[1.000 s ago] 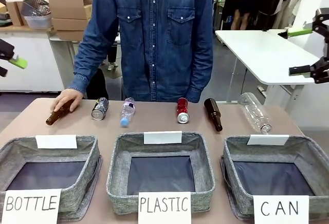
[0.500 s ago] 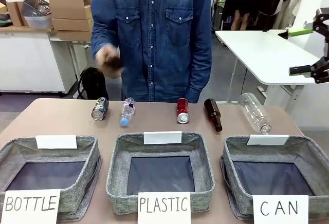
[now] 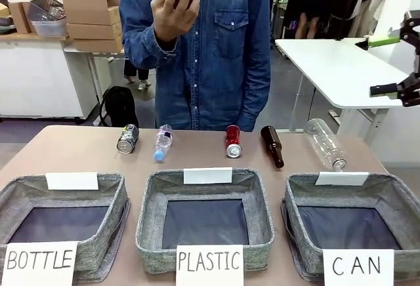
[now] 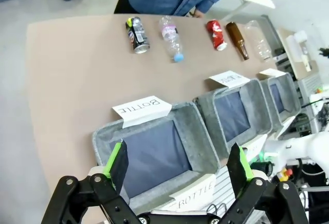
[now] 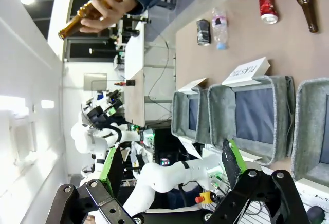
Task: Sort the can waste into the basket.
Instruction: Pick up the can waste from the table and place it in the right Fabric basket.
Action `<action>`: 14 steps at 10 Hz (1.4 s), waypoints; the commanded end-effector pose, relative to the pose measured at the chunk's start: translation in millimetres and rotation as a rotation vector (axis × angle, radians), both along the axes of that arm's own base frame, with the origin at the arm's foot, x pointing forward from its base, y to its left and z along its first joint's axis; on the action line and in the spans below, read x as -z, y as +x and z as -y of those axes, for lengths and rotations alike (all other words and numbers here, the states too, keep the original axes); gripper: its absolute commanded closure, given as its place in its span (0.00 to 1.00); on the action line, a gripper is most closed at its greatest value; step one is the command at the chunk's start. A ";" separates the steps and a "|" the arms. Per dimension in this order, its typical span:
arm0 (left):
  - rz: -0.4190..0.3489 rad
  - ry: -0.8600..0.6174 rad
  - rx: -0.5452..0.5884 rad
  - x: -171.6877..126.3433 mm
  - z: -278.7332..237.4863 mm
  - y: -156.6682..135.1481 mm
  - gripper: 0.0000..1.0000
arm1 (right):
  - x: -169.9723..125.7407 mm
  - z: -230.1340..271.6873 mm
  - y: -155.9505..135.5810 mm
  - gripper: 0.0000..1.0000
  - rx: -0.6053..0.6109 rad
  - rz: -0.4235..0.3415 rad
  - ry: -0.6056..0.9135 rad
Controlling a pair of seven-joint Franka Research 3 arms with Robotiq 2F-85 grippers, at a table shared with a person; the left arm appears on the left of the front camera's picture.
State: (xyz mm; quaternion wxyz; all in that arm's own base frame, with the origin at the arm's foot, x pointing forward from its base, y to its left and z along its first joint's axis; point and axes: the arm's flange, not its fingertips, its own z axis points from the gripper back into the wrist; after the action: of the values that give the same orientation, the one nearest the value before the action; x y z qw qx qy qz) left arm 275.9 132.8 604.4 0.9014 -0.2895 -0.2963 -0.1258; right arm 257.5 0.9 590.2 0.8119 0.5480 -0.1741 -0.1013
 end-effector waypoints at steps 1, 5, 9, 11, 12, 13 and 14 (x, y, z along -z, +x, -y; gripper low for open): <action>-0.045 0.059 0.025 0.4 5.7 23.5 0.00 | -2.3 -2.8 4.4 0.00 -0.007 0.023 0.014; -0.003 -0.061 0.081 -20.6 -55.6 -29.6 0.00 | -2.3 -2.8 4.4 0.00 -0.007 0.023 0.014; 0.094 -0.139 -0.030 -5.0 -88.7 -85.7 0.00 | -2.3 -2.8 4.4 0.00 -0.007 0.023 0.014; 0.094 -0.140 -0.020 -1.1 -85.8 -84.2 0.00 | -2.3 -2.8 4.4 0.00 -0.007 0.023 0.014; 0.087 -0.118 0.002 -2.8 -76.5 -74.5 0.00 | -2.3 -2.8 4.4 0.00 -0.007 0.023 0.014; 0.072 -0.085 0.028 -5.8 -63.1 -59.9 0.00 | -2.3 -2.8 4.4 0.00 -0.007 0.023 0.014; 0.041 -0.038 0.050 -7.0 -45.8 -41.9 0.00 | -2.3 -2.8 4.4 0.00 -0.007 0.023 0.014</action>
State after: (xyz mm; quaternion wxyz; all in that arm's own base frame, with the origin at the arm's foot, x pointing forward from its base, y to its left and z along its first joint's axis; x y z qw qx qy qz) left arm 215.4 191.5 608.9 0.8804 -0.3283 -0.3151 -0.1333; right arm 257.5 1.0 590.2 0.8128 0.5463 -0.1746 -0.1021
